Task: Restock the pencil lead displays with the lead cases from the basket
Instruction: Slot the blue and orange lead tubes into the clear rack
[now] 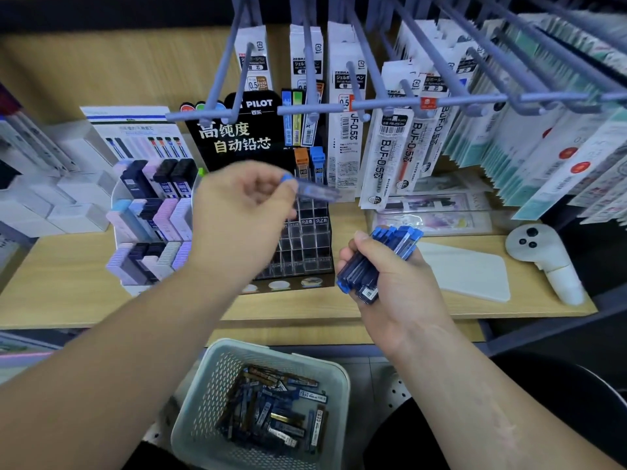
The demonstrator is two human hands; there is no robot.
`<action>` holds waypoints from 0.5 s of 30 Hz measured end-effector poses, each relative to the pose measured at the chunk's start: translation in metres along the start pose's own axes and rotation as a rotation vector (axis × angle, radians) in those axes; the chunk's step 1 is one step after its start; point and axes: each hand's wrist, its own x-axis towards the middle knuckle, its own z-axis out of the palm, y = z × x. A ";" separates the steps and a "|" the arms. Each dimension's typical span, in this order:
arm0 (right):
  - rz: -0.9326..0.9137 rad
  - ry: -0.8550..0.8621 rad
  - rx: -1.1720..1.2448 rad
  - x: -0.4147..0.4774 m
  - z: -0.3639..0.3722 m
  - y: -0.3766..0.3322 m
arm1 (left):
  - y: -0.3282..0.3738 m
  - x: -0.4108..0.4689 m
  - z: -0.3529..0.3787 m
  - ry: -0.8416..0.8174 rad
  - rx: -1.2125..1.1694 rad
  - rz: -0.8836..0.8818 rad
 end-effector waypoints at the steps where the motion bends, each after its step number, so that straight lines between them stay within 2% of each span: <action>1: 0.000 -0.002 -0.001 0.000 0.000 0.000 | 0.000 0.011 -0.001 0.013 0.051 0.044; 9: -0.013 -0.010 -0.017 -0.001 0.001 -0.002 | -0.003 0.061 0.014 -0.089 0.528 0.435; 15: -0.016 -0.013 -0.002 -0.002 0.001 -0.004 | 0.003 0.074 0.024 -0.146 0.642 0.539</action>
